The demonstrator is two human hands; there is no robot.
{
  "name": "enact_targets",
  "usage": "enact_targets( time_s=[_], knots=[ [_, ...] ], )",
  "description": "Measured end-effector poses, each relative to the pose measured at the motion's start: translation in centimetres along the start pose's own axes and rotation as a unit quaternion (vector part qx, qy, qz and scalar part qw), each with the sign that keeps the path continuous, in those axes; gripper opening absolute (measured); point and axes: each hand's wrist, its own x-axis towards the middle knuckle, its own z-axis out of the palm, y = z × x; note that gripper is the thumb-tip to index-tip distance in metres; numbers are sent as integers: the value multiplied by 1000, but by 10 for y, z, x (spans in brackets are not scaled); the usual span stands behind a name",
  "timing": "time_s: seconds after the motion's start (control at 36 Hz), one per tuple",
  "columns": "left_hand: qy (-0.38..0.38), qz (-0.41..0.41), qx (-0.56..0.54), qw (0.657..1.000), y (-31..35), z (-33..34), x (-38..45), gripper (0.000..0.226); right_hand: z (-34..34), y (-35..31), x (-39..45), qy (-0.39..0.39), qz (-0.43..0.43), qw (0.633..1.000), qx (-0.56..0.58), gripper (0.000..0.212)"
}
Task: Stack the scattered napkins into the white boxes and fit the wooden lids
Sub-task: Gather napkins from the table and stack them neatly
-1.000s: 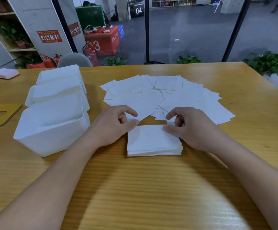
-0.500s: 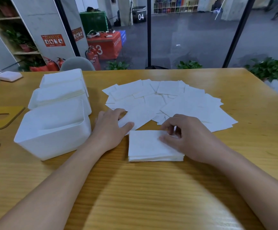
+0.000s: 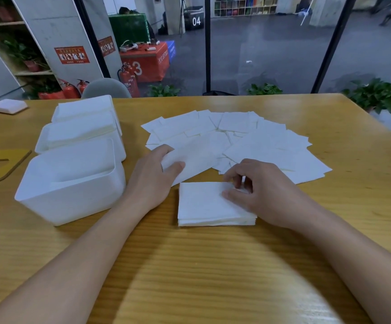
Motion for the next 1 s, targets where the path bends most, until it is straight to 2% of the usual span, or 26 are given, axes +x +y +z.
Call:
enact_targets(
  time_s=[0.11,0.25,0.33,0.42,0.44,0.53,0.61,0.69,0.78,0.89,1.0],
  knots=[
    [25,33,-26,999,0,-2,0,10,1,1,2,29,16,999,6,31],
    [19,101,-85,991,15,-4,-8,12,-3,-6,3,116,43,991,59,74],
    [-2,128,-110,986,23,-5,-14,19,-8,-10,4,151,33,981,116,59],
    [-26,113,-171,978,25,-4,-17,25,-13,-14,5,154,9,967,204,14],
    [-36,104,-194,975,26,-4,-18,25,-14,-15,4,149,3,962,230,5],
    [-49,97,-202,973,25,-6,-17,30,-17,-14,4,126,17,958,258,13],
    [-78,85,-186,976,22,-9,-15,43,-18,-12,4,89,59,970,219,27],
    [-104,79,-153,980,22,-11,-15,51,-23,-9,2,19,92,979,182,36],
    [-132,71,-110,983,21,-12,-14,57,-27,-8,0,-43,111,982,148,39],
    [-173,61,-79,980,20,-14,-15,62,-30,-7,1,-39,117,984,131,38],
    [-191,67,-75,977,20,-14,-15,64,-32,-7,0,-73,124,979,142,38]
  ],
)
